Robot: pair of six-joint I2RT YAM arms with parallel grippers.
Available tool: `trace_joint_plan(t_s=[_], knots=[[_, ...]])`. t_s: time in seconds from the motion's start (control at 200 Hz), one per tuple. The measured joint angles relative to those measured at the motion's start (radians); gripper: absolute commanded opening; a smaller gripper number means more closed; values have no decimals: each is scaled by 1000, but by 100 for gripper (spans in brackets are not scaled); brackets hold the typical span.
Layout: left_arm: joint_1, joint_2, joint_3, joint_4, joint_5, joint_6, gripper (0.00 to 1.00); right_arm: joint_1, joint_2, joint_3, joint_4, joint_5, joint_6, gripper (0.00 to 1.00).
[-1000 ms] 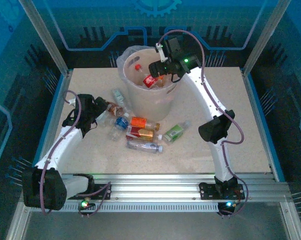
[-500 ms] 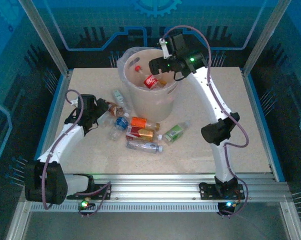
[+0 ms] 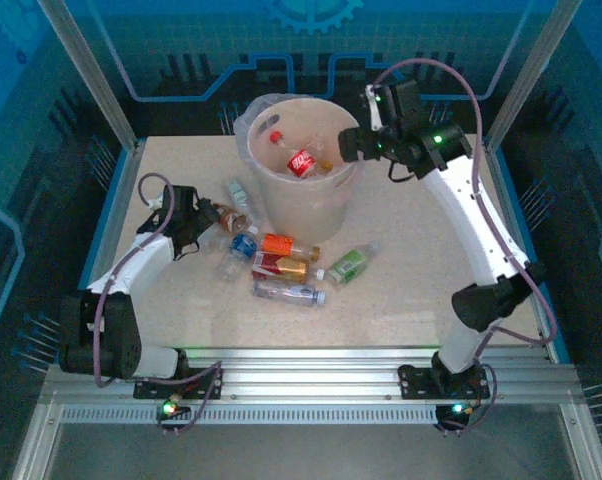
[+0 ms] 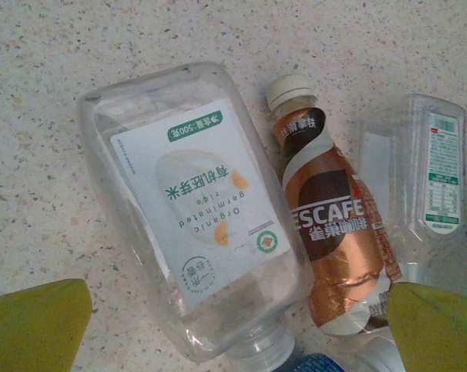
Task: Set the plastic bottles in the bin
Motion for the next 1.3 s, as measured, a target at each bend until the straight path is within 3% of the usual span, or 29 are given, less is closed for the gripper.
trace_joint_plan(t_s=[0.255, 0.52, 1.301], knots=[[1, 74, 38, -9, -8, -2, 99, -142, -160, -348, 51, -16, 77, 100], [3, 137, 86, -24, -49, -46, 99, -210, -219, -533, 78, -49, 120, 100], [19, 339, 188, -60, -90, -105, 99, -265, -242, -661, 156, -113, 170, 100]])
